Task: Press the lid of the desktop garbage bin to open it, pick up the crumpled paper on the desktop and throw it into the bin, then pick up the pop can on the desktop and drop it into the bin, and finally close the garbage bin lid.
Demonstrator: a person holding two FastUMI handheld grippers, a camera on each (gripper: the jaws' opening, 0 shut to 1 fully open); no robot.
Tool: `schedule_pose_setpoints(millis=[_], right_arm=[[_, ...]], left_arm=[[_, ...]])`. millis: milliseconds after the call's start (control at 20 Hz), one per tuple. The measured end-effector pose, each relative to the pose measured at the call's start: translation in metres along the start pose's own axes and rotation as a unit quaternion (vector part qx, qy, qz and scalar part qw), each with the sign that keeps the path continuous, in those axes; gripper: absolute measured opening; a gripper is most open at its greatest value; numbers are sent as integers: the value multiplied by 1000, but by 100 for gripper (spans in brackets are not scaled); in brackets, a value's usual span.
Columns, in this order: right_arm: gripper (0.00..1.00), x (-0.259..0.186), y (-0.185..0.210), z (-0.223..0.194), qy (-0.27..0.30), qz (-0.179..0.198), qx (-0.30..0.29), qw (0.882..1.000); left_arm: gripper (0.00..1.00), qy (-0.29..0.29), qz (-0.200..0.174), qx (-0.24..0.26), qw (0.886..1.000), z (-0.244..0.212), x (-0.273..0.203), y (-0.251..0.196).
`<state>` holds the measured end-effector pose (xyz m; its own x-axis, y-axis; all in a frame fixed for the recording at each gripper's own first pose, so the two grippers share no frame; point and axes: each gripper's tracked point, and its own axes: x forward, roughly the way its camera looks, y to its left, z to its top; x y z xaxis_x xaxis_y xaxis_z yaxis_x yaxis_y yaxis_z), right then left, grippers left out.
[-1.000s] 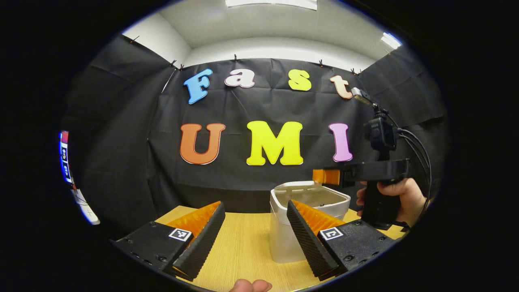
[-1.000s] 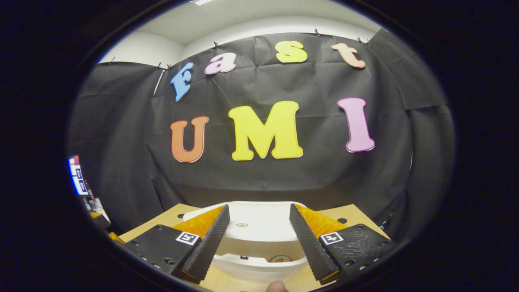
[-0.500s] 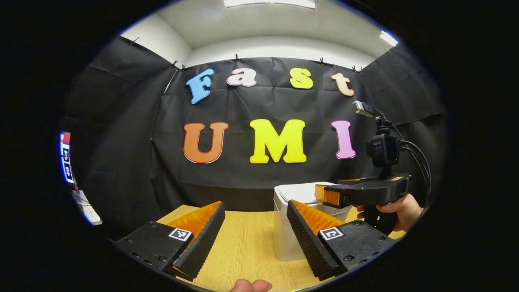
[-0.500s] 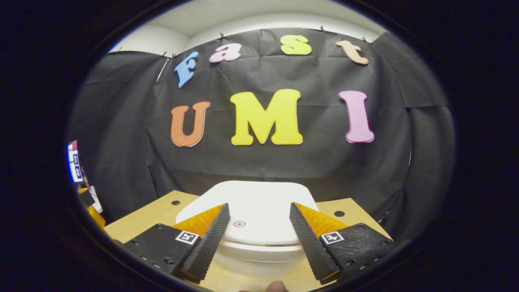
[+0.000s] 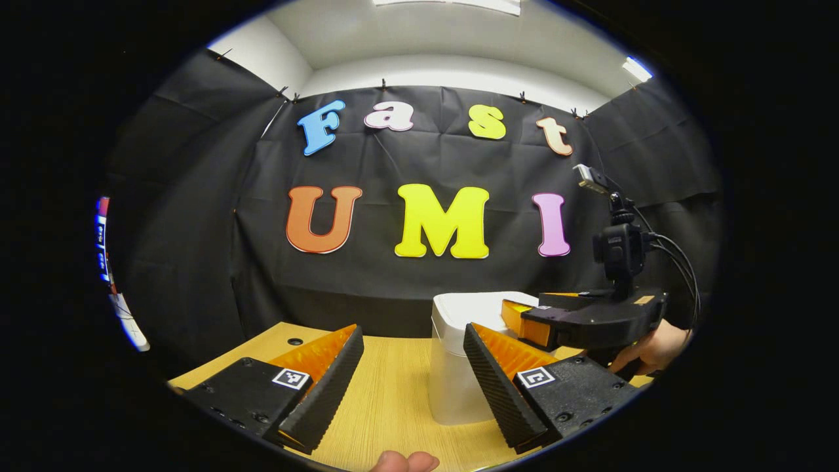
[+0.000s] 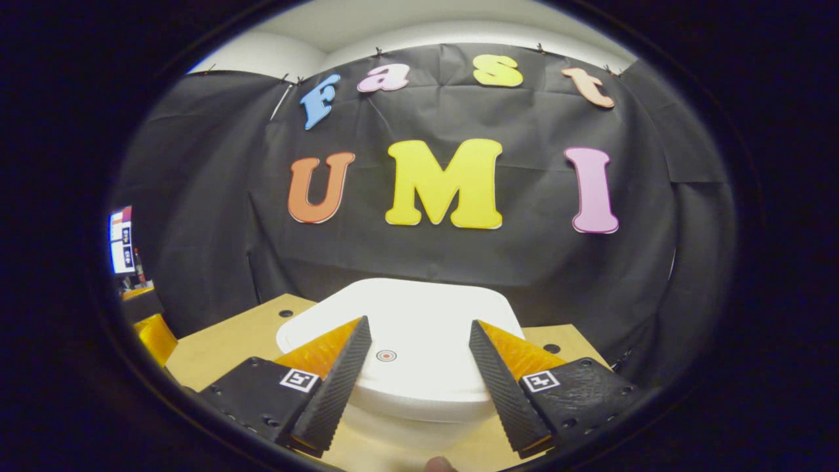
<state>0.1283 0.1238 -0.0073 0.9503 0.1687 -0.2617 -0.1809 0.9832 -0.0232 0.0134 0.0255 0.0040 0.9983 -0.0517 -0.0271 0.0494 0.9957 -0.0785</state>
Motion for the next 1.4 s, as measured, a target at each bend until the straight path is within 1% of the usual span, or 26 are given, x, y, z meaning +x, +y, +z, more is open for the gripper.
schedule_pose_setpoints(millis=[100,200,250,350,450,550,650,700,800,1000,1050,1150,1250,1300,1400], right_arm=[[97,1,0,1,-9,-3,2,1000],[95,-3,1,12,-40,-2,17,999],[95,-4,3,10,-46,0,21,999],[94,-17,-1,15,-74,5,31,997],[94,-36,-11,28,-110,-1,31,994],[94,-57,-18,31,-120,-1,27,992],[93,-81,-25,35,-137,-3,14,991],[94,-92,-28,35,-143,-6,5,990],[93,-114,-34,30,-149,-12,1,989],[94,-155,-40,15,-146,-24,18,989],[92,-162,-43,14,-149,-30,17,988],[94,-168,-41,11,-159,-33,19,987],[94,-166,-36,2,-159,-26,23,987],[94,-163,-35,-1,-158,-26,22,987],[94,-156,-37,1,-174,-31,10,984]], left_arm=[[99,7,-1,-4,1000,-8,3,-4],[99,14,2,-7,1000,-13,2,-8],[99,16,7,-7,1000,-14,1,-8],[99,17,11,-3,1000,-16,0,-12],[99,13,14,7,1000,-13,-4,-19],[98,2,19,11,1000,-6,-10,-24],[99,-2,14,5,1000,-3,-14,-34],[99,-3,13,5,1000,0,-19,-37],[99,-8,20,11,1000,5,-28,-37],[99,-10,26,24,999,10,-48,-39],[98,-13,28,28,999,12,-51,-39],[98,-15,27,32,999,14,-51,-40],[98,-14,29,19,999,8,-45,-37],[98,-12,27,13,999,4,-39,-37],[99,-13,20,8,1000,-2,-24,-39]])
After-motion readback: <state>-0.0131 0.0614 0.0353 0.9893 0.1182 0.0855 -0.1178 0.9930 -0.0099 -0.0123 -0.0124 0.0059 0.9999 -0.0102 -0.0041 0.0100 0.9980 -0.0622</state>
